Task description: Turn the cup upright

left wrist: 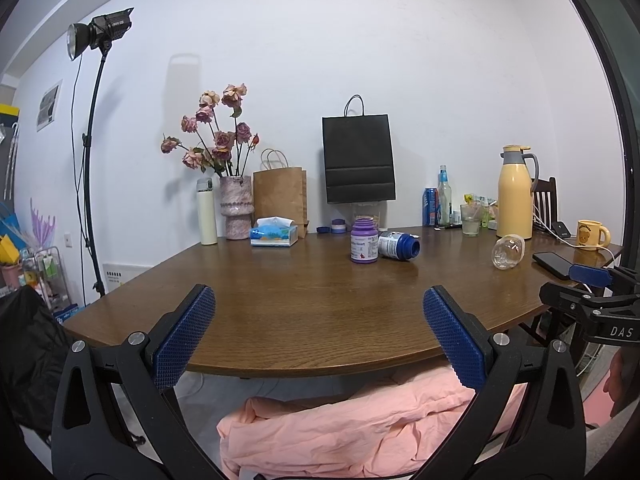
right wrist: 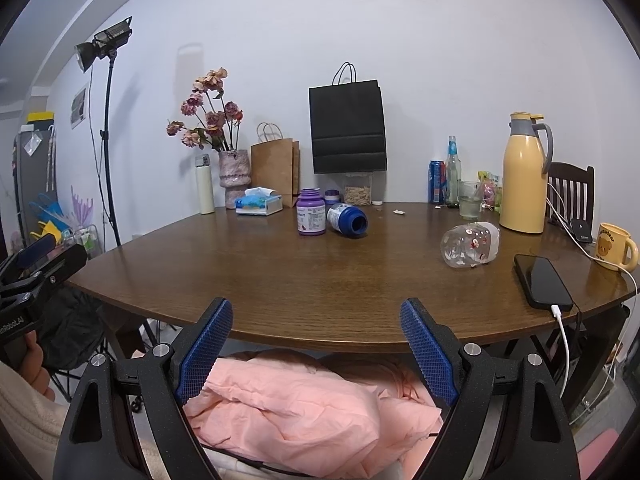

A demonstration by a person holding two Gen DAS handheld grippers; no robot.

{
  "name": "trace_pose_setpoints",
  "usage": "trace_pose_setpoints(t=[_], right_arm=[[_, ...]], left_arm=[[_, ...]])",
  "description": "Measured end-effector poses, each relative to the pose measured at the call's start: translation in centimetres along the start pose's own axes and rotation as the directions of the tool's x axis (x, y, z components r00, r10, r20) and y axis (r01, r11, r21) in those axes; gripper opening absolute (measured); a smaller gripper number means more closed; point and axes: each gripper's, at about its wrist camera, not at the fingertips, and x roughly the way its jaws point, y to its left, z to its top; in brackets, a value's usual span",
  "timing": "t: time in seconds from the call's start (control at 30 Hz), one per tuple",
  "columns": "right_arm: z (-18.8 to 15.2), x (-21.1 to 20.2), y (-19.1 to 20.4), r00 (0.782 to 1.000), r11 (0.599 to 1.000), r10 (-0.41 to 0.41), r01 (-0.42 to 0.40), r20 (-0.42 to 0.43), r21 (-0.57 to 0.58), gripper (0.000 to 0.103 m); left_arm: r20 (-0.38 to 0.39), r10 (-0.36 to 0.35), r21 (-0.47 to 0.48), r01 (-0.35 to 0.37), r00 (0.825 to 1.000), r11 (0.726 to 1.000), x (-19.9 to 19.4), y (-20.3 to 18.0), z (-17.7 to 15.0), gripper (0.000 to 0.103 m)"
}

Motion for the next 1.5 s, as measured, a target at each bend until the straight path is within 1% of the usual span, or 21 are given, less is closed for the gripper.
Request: trace_pose_setpoints(t=[0.87,0.93,1.0,1.07,1.1,1.13,1.2,1.27,1.3,1.37,1.4,1.43,1.47,1.5], right_arm=[[-0.4,0.3,0.4,1.0,1.0,0.012,-0.013,-0.019,-0.018,0.09],[-0.3,0.6,0.3,1.0,1.0,0.015,-0.015,-0.021,-0.013,0.09],[0.2,1.8,0.0,0.999,1.0,0.015,-0.015,-0.032,0.004,0.09],[1.2,3.6,-0.5,0.999,1.0,0.011,-0.011,-0.032,0.008,0.09],[1.8,4.7,-0.7,0.999,1.0,0.002,-0.003,-0.038,-0.002,0.09],[2.5,5.9,-0.9,0.999,1.0,-0.01,0.009,-0.044,-0.017,0.09],[4.3,8.7,-1.7,0.998,0.999,-0.028,0.026,-0.054,-0.032,0.09],[6.0,11.4,-2.5,0.996,0.998,-0.025,0.02,-0.084,-0.054,0.09],[6.9,12.8,-2.8,0.995,0.997,-0.035,0.028,-0.096,-0.077,0.09],[8.5,16.0,-3.4,0.99,0.99,-0.055,0.038,-0.129,-0.134,0.09],[9.4,18.3,-3.9,0.985,0.987,-0.057,0.031,-0.165,-0.157,0.09],[9.9,19.8,-4.3,0.981,0.986,-0.051,0.02,-0.188,-0.167,0.09],[10.7,22.5,-4.9,0.971,0.984,-0.04,-0.003,-0.234,-0.18,0.09],[11.1,24.0,-5.2,0.967,0.984,-0.041,-0.005,-0.253,-0.178,0.09]], left_arm=[[-0.011,-0.006,0.001,0.006,1.0,1.0,0.2,-0.1,-0.3,0.103],[-0.006,-0.007,0.005,0.007,1.0,1.0,0.9,-0.3,0.0,0.103],[-0.007,0.002,0.009,-0.001,1.0,1.0,2.5,-0.6,0.7,0.103],[-0.06,0.015,0.044,-0.013,0.998,0.999,5.6,-1.4,1.5,0.103],[-0.08,0.019,0.045,-0.016,0.997,0.999,6.8,-1.6,1.9,0.103],[-0.117,0.019,0.035,-0.014,0.993,0.999,8.8,-1.7,2.4,0.103],[-0.17,-0.026,-0.018,0.023,0.985,1.0,11.6,-1.4,3.1,0.103],[-0.231,-0.065,-0.047,0.055,0.971,0.997,14.5,-1.3,3.8,0.103],[-0.276,-0.077,-0.042,0.068,0.958,0.997,16.4,-1.5,4.1,0.103],[-0.355,-0.059,-0.015,0.058,0.933,0.998,20.0,-1.9,4.4,0.103],[-0.378,-0.074,-0.025,0.069,0.923,0.997,21.8,-2.0,4.5,0.103],[-0.389,-0.092,-0.041,0.083,0.917,0.996,22.9,-1.9,4.6,0.103],[-0.406,-0.117,-0.07,0.097,0.906,0.993,24.5,-1.9,4.8,0.103],[-0.421,-0.14,-0.095,0.11,0.896,0.989,25.8,-1.8,5.0,0.103]])
